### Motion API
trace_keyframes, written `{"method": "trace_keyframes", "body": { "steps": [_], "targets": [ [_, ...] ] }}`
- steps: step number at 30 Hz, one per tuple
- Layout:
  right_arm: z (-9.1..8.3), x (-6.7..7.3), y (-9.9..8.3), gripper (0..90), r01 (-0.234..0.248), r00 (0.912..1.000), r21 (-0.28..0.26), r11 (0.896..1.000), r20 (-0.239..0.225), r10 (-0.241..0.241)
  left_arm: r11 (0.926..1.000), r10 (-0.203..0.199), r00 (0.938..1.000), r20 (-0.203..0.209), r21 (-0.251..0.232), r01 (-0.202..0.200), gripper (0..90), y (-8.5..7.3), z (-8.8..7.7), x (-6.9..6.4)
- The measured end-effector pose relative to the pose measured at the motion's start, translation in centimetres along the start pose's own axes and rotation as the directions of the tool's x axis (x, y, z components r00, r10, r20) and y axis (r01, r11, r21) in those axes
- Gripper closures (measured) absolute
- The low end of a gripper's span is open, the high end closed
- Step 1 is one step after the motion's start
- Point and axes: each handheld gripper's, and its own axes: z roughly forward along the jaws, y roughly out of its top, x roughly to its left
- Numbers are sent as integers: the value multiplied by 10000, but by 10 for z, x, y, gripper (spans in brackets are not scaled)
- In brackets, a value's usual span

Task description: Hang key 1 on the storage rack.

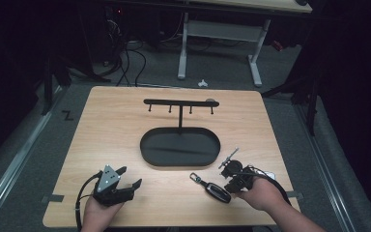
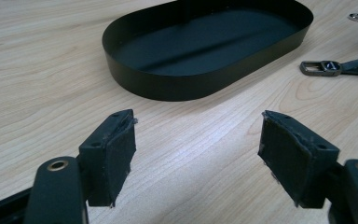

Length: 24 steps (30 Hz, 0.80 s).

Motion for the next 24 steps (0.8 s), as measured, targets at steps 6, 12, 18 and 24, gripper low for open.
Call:
{"method": "trace_keyframes", "body": {
  "steps": [6, 12, 18, 24],
  "targets": [
    [-7, -2, 10, 702, -86, 9999, 580, 9983, 93, 81, 10000, -21, 9999, 130, -91, 22, 271, 0, -1, 0],
    [-12, -2, 13, 674, -137, 9999, 620, 9980, 67, 133, 9999, 77, 9999, 128, -82, -76, 270, 0, 0, -2],
    [-17, 3, 19, 597, 113, 9999, 493, 9987, -10, -112, 9998, 137, 9998, 145, -120, -136, 267, 1, -1, -3],
    [-14, 5, 28, 445, 368, 9990, 378, 9986, -277, -357, 9997, 211, 9996, 162, -121, -209, 264, 1, 0, -3]
  ]
}}
